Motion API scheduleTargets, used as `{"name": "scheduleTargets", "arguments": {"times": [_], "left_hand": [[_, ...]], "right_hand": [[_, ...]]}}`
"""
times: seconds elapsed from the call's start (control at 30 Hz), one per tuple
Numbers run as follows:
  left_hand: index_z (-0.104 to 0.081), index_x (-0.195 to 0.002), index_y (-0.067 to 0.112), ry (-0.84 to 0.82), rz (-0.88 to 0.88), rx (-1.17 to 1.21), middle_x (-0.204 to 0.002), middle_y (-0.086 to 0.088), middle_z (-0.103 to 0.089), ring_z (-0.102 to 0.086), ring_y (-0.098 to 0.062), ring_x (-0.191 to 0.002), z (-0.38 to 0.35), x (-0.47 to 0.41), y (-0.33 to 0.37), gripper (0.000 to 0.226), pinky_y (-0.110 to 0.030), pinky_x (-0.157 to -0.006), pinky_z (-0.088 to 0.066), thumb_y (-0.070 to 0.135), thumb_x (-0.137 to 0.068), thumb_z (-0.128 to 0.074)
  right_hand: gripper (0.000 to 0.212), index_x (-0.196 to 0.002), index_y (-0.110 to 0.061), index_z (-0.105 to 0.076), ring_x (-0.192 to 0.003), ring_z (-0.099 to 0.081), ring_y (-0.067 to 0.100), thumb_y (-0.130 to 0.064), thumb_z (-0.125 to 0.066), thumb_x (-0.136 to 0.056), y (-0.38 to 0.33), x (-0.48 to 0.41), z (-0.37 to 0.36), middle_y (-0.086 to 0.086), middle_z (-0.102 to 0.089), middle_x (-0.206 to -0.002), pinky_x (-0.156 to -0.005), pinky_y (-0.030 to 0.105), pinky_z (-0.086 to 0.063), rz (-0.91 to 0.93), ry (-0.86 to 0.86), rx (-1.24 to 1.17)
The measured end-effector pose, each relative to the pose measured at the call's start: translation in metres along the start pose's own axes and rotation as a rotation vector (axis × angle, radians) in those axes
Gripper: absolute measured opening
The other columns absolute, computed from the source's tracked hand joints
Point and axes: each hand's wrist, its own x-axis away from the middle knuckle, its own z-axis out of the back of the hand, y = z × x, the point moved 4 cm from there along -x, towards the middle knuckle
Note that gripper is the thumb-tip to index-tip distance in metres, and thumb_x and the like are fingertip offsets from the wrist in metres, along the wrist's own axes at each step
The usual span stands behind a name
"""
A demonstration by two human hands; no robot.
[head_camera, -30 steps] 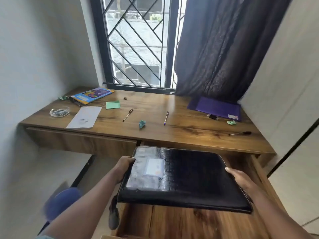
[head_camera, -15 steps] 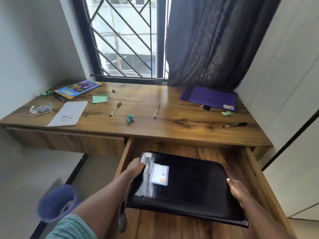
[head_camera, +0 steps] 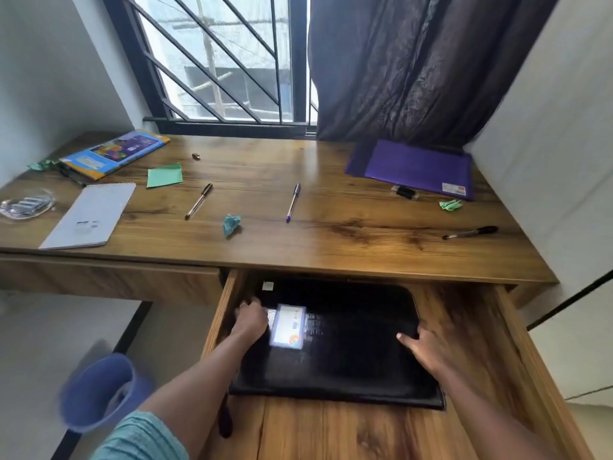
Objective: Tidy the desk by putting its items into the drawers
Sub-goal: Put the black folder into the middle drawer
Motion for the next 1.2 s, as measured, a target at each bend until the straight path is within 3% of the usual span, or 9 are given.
{"name": "scheduleTargets", "arguments": {"times": [0.2,0.3,0.4,0.53,0.6,0.63,0.73,0.93,1.2], "left_hand": [[-0.032,-0.143,-0.003,-0.084,-0.282,-0.05,-0.154,-0.019,-0.023,-0.025,-0.03,-0.142,-0.002,-0.002,0.024,0.052,-0.028,-0.113,-0.024,0.019,-0.097,-0.044],[-0.017,-0.151,0.009,-0.141,-0.385,-0.158,-0.16,-0.011,-0.008,-0.006,-0.029,-0.148,-0.017,0.011,0.019,0.076,-0.037,-0.122,-0.012,0.047,-0.092,-0.048],[-0.006,-0.152,0.022,-0.21,-0.539,-0.266,-0.161,-0.001,0.001,0.005,-0.028,-0.148,-0.036,0.039,0.008,0.117,-0.046,-0.122,-0.008,0.088,-0.06,-0.036],[0.005,-0.151,0.031,-0.188,-0.602,-0.421,-0.16,0.005,0.009,0.012,-0.026,-0.147,-0.059,0.073,-0.001,0.135,-0.045,-0.116,0.013,0.094,-0.039,-0.033],[-0.006,-0.151,0.031,-0.028,-0.541,-0.389,-0.16,0.004,-0.004,0.002,-0.025,-0.147,-0.069,0.081,-0.008,0.124,-0.043,-0.114,0.018,0.091,-0.049,-0.042],[-0.021,-0.149,0.03,0.021,-0.499,-0.367,-0.156,0.003,-0.022,-0.011,-0.024,-0.144,-0.072,0.087,-0.011,0.111,-0.041,-0.116,0.018,0.088,-0.056,-0.04],[-0.051,-0.13,0.028,-0.01,-0.397,-0.299,-0.129,0.005,-0.059,-0.039,-0.017,-0.12,-0.088,0.094,-0.021,0.089,-0.041,-0.116,0.009,0.085,-0.07,-0.02],[-0.043,-0.129,0.024,0.068,-0.309,-0.158,-0.124,0.001,-0.064,-0.041,-0.018,-0.118,-0.099,0.102,-0.02,0.075,-0.039,-0.117,0.009,0.068,-0.088,0.001],[-0.053,-0.127,0.022,0.099,-0.371,-0.204,-0.126,0.001,-0.062,-0.04,-0.02,-0.12,-0.093,0.099,-0.021,0.082,-0.042,-0.116,0.003,0.077,-0.082,-0.011]], "right_hand": [[0.092,-0.151,-0.019,-0.006,-0.142,-0.017,0.035,-0.048,-0.062,-0.084,-0.021,0.005,-0.017,0.015,-0.01,-0.156,-0.114,0.045,-0.025,0.102,-0.024,0.178],[0.113,-0.15,-0.028,0.007,-0.144,-0.011,0.036,-0.06,-0.067,-0.072,-0.017,0.015,-0.021,0.015,0.0,-0.157,-0.113,0.045,-0.025,0.181,-0.071,0.277],[0.126,-0.146,-0.036,0.018,-0.145,-0.005,0.034,-0.06,-0.074,-0.063,-0.003,0.026,-0.019,0.008,0.015,-0.157,-0.112,0.045,-0.026,0.263,-0.145,0.326],[0.139,-0.138,-0.043,0.028,-0.147,-0.003,0.025,-0.056,-0.082,-0.053,0.016,0.043,-0.017,0.003,0.024,-0.155,-0.11,0.04,-0.031,0.351,-0.229,0.288],[0.141,-0.137,-0.043,0.028,-0.147,-0.001,0.023,-0.057,-0.082,-0.051,0.023,0.048,-0.017,0.002,0.024,-0.155,-0.111,0.039,-0.031,0.365,-0.238,0.311],[0.139,-0.136,-0.044,0.029,-0.147,0.0,0.021,-0.059,-0.08,-0.05,0.025,0.049,-0.016,0.001,0.023,-0.156,-0.112,0.038,-0.029,0.372,-0.231,0.318],[0.137,-0.138,-0.045,0.025,-0.147,-0.001,0.017,-0.065,-0.078,-0.049,0.024,0.049,-0.014,-0.001,0.016,-0.157,-0.113,0.035,-0.025,0.39,-0.196,0.307],[0.129,-0.146,-0.039,0.015,-0.147,-0.007,0.021,-0.057,-0.078,-0.059,0.018,0.052,-0.014,0.004,0.015,-0.157,-0.113,0.035,-0.026,0.379,-0.203,0.325],[0.133,-0.146,-0.039,0.011,-0.146,-0.012,0.024,-0.066,-0.077,-0.049,0.013,0.055,-0.01,0.003,0.014,-0.157,-0.113,0.037,-0.027,0.338,-0.247,0.319]]}}
